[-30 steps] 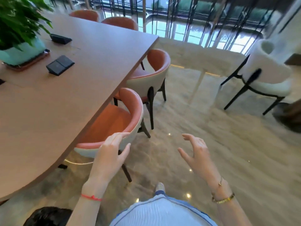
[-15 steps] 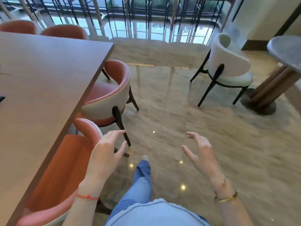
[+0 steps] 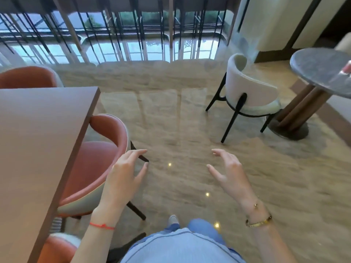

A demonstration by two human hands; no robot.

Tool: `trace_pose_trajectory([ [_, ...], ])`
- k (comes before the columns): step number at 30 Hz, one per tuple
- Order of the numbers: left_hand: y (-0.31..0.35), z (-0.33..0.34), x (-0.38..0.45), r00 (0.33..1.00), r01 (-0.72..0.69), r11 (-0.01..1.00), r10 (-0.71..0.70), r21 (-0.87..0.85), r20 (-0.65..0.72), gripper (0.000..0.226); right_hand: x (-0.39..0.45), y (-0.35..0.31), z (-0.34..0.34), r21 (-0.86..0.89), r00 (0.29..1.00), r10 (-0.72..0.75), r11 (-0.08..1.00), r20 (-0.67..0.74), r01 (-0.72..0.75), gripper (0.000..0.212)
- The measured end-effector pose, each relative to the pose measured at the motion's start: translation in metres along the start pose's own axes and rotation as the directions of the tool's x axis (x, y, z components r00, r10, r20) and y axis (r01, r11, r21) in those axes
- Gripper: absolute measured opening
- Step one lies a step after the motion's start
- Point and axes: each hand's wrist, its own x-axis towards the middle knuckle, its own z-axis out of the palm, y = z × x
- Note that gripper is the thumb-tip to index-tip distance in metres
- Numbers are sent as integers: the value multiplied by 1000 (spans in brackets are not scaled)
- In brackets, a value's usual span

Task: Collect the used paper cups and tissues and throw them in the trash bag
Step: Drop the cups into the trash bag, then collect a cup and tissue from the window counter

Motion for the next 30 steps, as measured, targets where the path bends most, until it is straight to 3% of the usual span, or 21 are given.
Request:
trace_pose_trajectory([
  [9, -47, 14, 165, 997, -27, 999, 25, 24, 66, 36, 155, 12, 28, 13, 996, 85, 996, -15, -85, 43],
  [17, -84, 36, 331, 997, 46, 999, -45, -23, 55, 35, 344, 24, 54, -4, 998, 42, 999, 40, -42, 42],
  [30, -135, 36, 607, 986, 153, 988, -152, -2, -73, 34, 663, 0, 74, 11, 990, -74, 997, 122, 74, 43],
])
